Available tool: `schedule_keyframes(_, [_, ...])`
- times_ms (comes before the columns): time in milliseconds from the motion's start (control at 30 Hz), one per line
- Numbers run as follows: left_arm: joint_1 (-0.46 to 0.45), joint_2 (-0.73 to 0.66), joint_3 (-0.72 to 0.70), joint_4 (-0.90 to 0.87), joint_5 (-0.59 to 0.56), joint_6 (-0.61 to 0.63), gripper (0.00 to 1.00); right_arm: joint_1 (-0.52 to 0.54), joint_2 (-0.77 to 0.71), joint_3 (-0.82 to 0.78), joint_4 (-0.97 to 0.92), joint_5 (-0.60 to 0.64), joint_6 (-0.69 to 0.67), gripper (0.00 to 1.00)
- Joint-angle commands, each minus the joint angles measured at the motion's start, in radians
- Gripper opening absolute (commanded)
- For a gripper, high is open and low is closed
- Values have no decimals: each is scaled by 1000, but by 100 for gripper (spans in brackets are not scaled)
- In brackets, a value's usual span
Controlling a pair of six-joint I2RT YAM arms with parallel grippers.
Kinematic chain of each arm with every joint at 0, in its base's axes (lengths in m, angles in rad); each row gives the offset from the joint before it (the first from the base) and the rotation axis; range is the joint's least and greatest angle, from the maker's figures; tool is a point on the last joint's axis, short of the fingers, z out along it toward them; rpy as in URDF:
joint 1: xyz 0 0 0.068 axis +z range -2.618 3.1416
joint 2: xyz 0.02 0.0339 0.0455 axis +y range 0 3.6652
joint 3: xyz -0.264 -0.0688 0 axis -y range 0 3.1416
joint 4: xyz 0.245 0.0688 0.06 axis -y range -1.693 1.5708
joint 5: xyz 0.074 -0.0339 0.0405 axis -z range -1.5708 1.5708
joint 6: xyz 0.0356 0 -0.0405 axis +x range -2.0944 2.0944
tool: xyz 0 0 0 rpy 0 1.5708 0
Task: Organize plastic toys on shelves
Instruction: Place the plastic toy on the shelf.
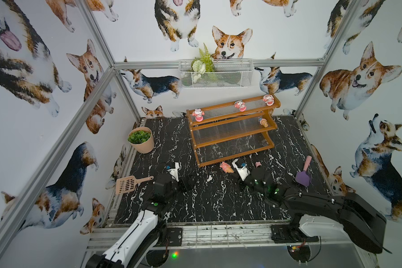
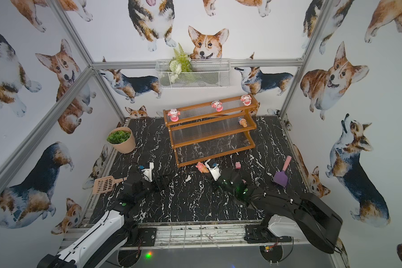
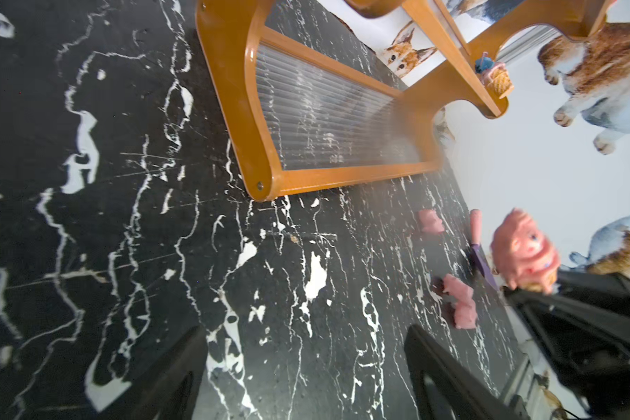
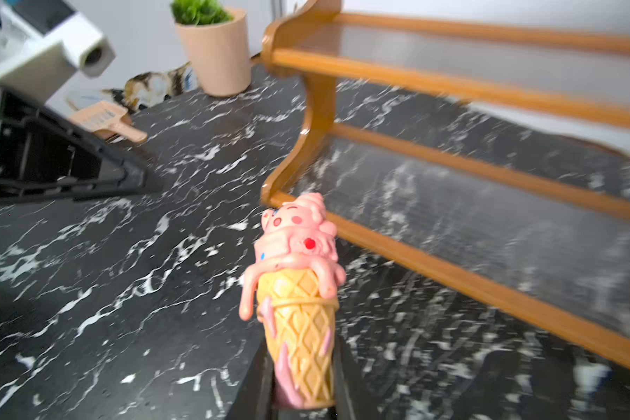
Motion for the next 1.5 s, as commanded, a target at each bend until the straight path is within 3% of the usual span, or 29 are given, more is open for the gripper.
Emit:
schedule_keyframes(0, [-60,24,1,127,52,-20,88,-127,-130,12,-106,33,-65,17])
schedule_keyframes(133, [-213,53,12,141,-49,4,88,-282,-149,89,-152,-17,-67,18])
schedule_keyframes(267, [-307,104,18,180,-104,7,88,-364,-41,207,-162,-54,-87,18])
schedule_keyframes(467, [-318,103,5,195,-106,-6,88,-403,187,375,-151,-62,-89,19])
schedule_keyframes(800, [-319,-37,-2,63,-143,10,89,-407,457,580,-156,-56,-63,21])
schedule_keyframes(1067, [-319,-65,-6,41,-146,7,89,-407,574,661,-160,-33,-3,23])
schedule_keyframes(1467, [-319,-94,-10,21,-152,6,89,-403,624,716,-186,-16,35,28])
